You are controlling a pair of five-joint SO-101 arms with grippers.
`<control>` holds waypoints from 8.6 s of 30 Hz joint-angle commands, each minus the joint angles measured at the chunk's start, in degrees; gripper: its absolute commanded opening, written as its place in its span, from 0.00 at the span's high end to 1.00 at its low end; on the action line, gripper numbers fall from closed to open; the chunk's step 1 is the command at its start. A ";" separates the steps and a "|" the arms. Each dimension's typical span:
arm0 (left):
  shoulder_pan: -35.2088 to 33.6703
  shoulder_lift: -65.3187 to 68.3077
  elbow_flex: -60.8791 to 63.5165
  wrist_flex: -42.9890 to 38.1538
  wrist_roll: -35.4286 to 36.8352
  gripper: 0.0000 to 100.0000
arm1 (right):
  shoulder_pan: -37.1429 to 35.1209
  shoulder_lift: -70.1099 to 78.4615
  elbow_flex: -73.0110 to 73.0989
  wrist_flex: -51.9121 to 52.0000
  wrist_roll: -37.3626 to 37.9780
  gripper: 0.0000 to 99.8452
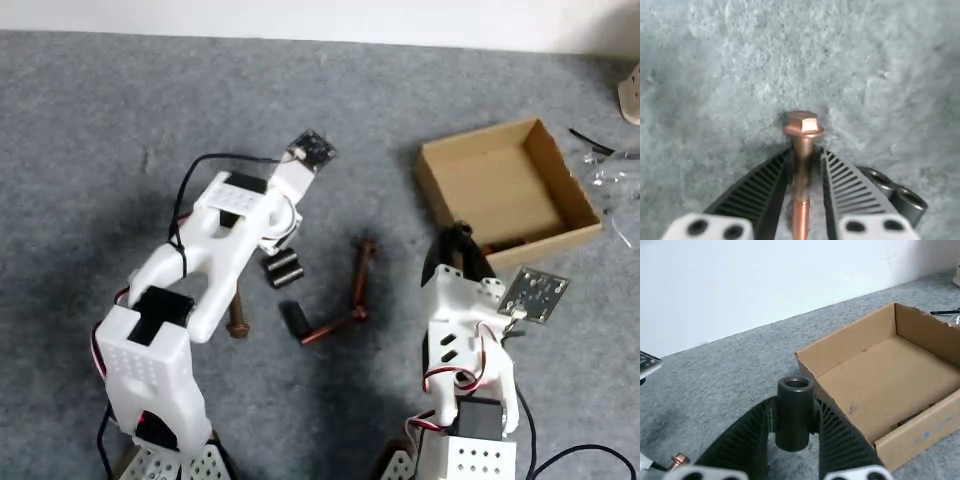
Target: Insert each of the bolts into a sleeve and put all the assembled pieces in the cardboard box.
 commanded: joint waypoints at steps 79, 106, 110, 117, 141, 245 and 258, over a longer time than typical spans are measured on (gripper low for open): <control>-6.73 -121.80 76.00 -31.74 26.29 0.99 | -27.47 -1.01 5.67 -10.33 4.13 1.00; 11.12 -124.53 66.68 -24.97 53.89 0.99 | -38.64 19.82 5.76 -24.92 22.59 1.00; 13.32 -124.44 69.85 -24.26 50.81 0.99 | -40.66 19.91 5.76 -23.69 27.43 1.00; 13.58 -124.44 73.71 -24.88 47.74 0.99 | -40.40 19.65 5.76 -23.69 27.60 1.00; 19.21 -124.35 84.70 -30.07 42.20 0.99 | -38.20 19.65 5.76 -24.04 27.60 1.00; -4.79 -124.26 84.70 -16.35 24.26 0.99 | 15.69 124.62 -81.27 -24.84 -19.25 1.00; -4.88 -124.26 84.70 -16.18 24.26 0.99 | 15.78 124.79 -81.19 -24.84 -18.90 1.00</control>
